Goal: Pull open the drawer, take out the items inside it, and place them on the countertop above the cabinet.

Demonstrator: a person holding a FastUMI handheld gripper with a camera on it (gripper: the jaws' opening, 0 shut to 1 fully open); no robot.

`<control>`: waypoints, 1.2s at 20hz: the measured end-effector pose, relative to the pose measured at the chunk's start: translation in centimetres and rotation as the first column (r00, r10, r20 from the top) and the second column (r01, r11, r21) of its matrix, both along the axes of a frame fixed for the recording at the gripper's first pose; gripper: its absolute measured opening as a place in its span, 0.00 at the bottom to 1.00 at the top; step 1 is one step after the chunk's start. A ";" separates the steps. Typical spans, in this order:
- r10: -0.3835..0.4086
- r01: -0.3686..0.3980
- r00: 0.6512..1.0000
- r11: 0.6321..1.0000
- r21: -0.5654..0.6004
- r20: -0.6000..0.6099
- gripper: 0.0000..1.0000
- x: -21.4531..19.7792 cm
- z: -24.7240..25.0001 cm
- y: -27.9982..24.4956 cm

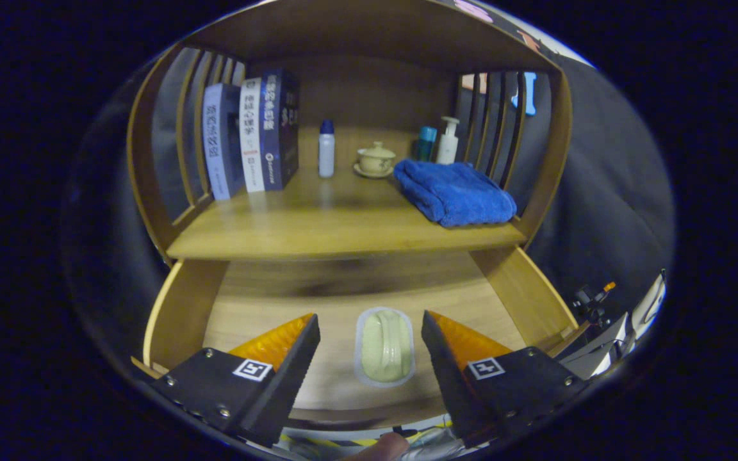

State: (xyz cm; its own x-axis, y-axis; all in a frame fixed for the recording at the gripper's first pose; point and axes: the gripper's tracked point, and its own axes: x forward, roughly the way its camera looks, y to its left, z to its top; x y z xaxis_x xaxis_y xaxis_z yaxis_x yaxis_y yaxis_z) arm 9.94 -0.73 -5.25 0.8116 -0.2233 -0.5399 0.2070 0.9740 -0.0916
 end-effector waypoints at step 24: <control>-0.079 0.084 0.994 0.995 0.060 -0.075 0.01 1.6 -3.4 -1.8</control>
State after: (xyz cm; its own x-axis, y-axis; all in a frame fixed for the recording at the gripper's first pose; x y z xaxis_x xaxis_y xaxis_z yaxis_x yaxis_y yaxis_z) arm 11.50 -2.49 -8.65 0.7501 -0.2511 -0.6118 0.2811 0.9584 -0.0487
